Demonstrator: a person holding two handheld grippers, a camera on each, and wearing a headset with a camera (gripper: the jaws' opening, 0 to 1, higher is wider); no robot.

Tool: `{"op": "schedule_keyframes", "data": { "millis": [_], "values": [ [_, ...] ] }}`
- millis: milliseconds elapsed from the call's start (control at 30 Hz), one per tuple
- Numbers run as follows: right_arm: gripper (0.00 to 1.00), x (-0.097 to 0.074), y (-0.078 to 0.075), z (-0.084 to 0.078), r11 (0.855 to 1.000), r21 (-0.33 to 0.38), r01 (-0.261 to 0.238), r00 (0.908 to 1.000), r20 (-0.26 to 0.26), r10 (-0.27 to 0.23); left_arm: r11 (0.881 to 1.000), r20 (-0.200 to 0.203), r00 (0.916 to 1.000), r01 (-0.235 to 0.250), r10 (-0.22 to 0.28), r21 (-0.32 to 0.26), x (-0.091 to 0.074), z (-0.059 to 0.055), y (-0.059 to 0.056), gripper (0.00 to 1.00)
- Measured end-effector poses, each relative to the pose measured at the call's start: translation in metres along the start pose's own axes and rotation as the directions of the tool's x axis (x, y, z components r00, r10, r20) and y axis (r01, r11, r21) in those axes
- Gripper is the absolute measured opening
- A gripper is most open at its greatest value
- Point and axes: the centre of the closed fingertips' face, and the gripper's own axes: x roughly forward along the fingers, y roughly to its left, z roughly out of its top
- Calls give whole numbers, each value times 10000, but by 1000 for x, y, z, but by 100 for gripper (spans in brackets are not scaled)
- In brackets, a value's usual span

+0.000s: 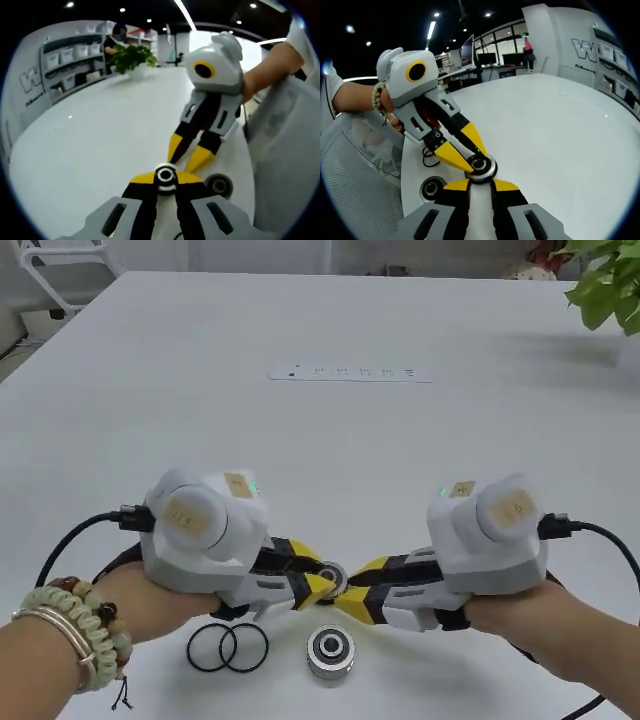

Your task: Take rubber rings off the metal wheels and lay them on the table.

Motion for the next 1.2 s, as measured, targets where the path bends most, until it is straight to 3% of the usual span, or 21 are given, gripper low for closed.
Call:
{"op": "schedule_keyframes", "data": {
  "millis": [233,367,667,1033,1200],
  "values": [
    [13,0,1,-1,9997,-222,-56,9999,-109,54,10000,22,10000,55,-55,-22,0,0,-1,14],
    [25,1,1,2,9985,-534,120,9999,-7,-120,9996,23,9997,252,-252,114,2,1,-6,14],
    [21,2,3,1,9943,-1068,0,9999,-161,-17,9994,25,9996,267,-267,219,3,1,-5,14],
    [17,-1,2,0,9937,-1121,-52,9994,-344,13,9994,42,9997,237,-238,271,3,1,-4,14],
    [7,-5,0,-4,9935,-1139,-39,9991,-434,-11,9995,52,9997,224,-225,241,3,1,-3,14]
  ]
}}
